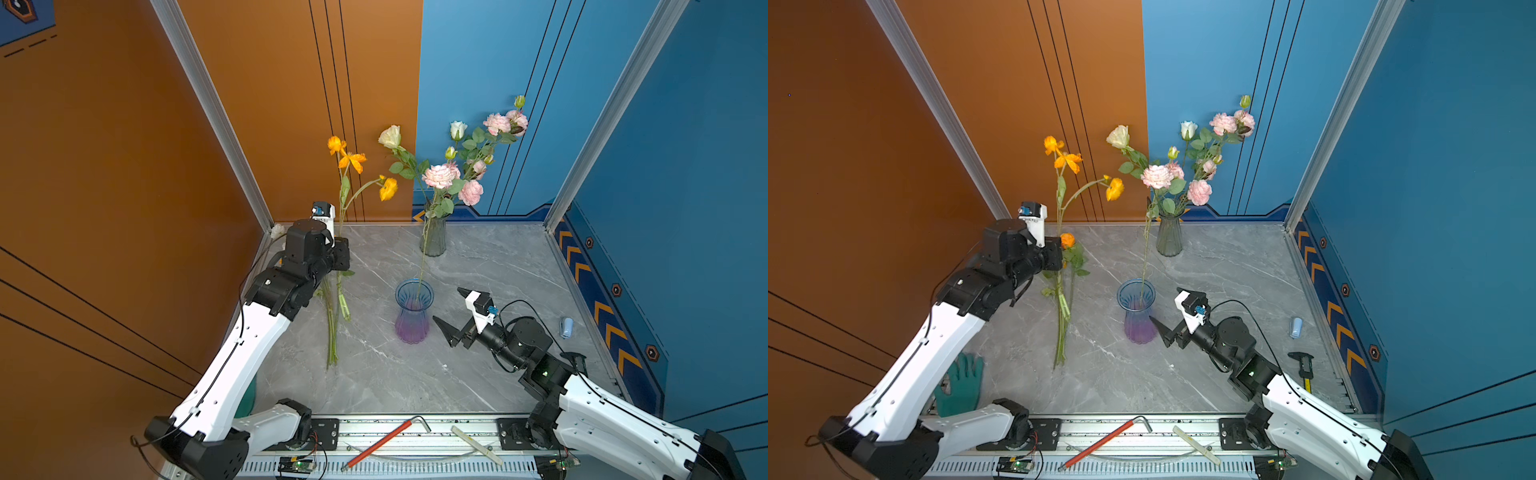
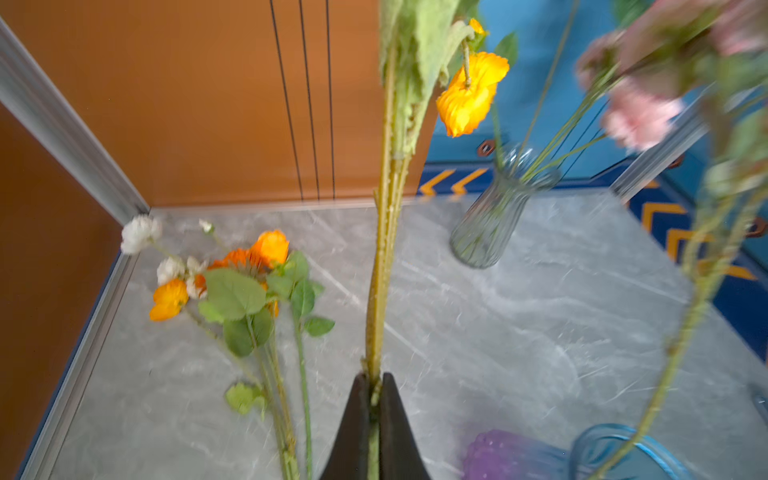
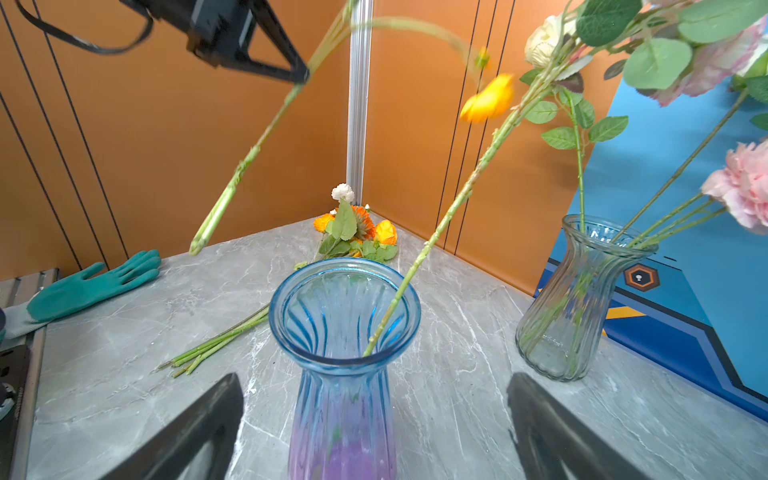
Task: Arrange flowers in a vase
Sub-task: Place the flower in the vase.
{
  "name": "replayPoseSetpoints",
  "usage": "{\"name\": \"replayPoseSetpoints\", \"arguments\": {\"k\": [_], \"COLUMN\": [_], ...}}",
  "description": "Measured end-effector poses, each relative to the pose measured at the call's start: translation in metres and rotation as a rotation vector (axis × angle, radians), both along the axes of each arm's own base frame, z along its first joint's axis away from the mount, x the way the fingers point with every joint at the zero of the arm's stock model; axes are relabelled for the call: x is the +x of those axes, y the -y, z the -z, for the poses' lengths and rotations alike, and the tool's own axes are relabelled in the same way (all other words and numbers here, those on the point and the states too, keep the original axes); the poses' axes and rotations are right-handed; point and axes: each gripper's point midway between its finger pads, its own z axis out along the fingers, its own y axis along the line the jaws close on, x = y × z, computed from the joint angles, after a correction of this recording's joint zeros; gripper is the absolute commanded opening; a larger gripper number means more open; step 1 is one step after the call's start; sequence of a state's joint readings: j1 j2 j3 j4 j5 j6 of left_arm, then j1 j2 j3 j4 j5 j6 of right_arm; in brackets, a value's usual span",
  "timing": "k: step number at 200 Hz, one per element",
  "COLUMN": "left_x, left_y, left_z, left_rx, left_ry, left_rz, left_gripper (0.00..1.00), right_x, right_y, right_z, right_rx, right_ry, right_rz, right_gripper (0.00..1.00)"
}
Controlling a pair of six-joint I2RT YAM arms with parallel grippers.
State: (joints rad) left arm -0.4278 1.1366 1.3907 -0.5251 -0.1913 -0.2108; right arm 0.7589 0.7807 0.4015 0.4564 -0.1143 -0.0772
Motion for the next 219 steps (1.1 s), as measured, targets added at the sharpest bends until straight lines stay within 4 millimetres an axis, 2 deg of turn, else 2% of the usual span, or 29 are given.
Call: {"name": "replayPoseSetpoints", "arguments": {"k": [15,33,60,88,119,148,219], "left_x": [-0.016,-0.030,-0.048,-0.055,-0.054,-0.046,-0.048], "left_y": [0.018,0.040,0.082,0.118,0.147,0.161,0.189], "left_z": [-0.034,-0.059,-0.075,-0.081,-0.075,-0.065,-0.009], "left_rx": [-0.054,-0.102,-0.140,-0.148,-0.133,-0.120,-0.083], "left_ry": [0.118,0.238,0.362,0.445,0.503,0.516,0.460], "left_rz": [0.063,0.140,0.270,0.357,0.409,0.428,0.557], "left_gripper": [0.00,0.00,0.00,0.00,0.00,0.00,0.00], "right_x": [-0.002,-0.004,-0.005,-0.006,-0.006,-0.006,-0.006], "right_y": [-0.004,-0.007,-0.011,-0.013,-0.013,-0.013,-0.013], "right_z": [0.003,0.006,0.009,0.010,0.010,0.010,0.010], "right_rx": [-0.006,-0.014,-0.021,-0.024,-0.024,-0.024,-0.024], "right_ry": [-0.007,-0.015,-0.023,-0.027,-0.027,-0.027,-0.027], "right_rz": [-0.023,-0.047,-0.069,-0.078,-0.078,-0.078,-0.078], "right_gripper": [1.00,1.00,1.00,1.00,1.00,1.00,1.00]}}
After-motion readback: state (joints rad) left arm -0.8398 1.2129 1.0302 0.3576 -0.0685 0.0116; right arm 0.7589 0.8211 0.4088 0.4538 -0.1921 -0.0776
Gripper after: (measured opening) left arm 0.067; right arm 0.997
